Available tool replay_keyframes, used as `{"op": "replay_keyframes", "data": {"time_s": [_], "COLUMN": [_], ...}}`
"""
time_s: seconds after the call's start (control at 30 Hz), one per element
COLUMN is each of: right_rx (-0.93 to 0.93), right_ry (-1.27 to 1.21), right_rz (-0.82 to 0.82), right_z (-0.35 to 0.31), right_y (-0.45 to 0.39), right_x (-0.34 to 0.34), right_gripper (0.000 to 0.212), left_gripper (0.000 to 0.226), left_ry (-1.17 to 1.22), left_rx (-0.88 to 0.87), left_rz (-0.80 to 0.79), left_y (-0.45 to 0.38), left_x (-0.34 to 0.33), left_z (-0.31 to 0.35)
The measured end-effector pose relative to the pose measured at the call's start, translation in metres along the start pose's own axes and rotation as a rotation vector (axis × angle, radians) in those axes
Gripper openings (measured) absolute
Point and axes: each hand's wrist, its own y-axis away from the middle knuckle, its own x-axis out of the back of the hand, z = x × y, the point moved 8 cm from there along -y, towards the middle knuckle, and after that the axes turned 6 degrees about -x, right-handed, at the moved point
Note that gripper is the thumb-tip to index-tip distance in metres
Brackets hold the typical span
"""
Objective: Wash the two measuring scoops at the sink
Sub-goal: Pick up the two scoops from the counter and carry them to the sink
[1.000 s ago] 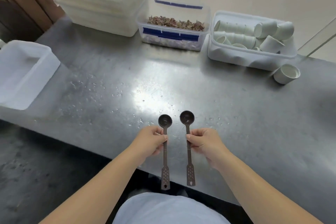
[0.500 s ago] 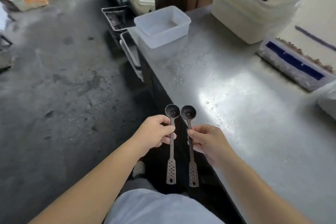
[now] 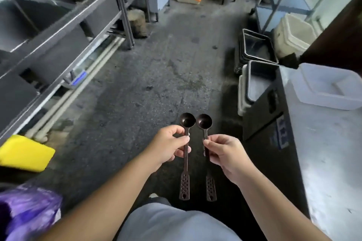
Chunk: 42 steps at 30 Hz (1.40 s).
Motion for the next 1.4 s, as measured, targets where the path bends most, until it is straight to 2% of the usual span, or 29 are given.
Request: {"op": "replay_keyframes", "data": {"time_s": [0.27, 0.47, 0.6, 0.67, 0.83, 1.13, 1.27, 1.4], "right_rx": [-0.026, -0.048, -0.043, -0.037, -0.026, -0.038, -0.038, -0.028], "right_ry": [0.128, 0.240, 0.300, 0.320, 0.407, 0.513, 0.551, 0.589], "right_rz": [-0.274, -0.464, -0.586, -0.632, -0.712, -0.818, -0.832, -0.833], "right_z": [-0.041, -0.067, -0.097, -0.119, -0.187, -0.275, -0.296, -0.315], "right_y": [-0.093, -0.156, -0.211, -0.243, -0.324, -0.430, -0.480, -0.530], "right_x": [-0.196, -0.309, -0.370, -0.397, -0.460, -0.562, -0.624, -0.698], "right_gripper": [0.022, 0.015, 0.033, 0.034, 0.013, 0.025, 0.023, 0.016], "left_gripper": [0.001, 0.002, 0.005, 0.009, 0.016, 0.019, 0.017, 0.012], "left_ry": [0.144, 0.253, 0.297, 0.304, 0.334, 0.442, 0.479, 0.439], "left_rx": [0.039, 0.081, 0.088, 0.079, 0.066, 0.064, 0.066, 0.073], "left_rz": [0.304, 0.482, 0.593, 0.648, 0.796, 0.925, 0.999, 0.998], "left_y": [-0.001, -0.014, -0.048, -0.070, -0.129, -0.214, -0.251, -0.287], "left_x": [0.194, 0.295, 0.353, 0.383, 0.459, 0.569, 0.640, 0.725], "left_z": [-0.022, -0.041, -0.043, -0.036, -0.003, 0.036, 0.034, 0.034]}}
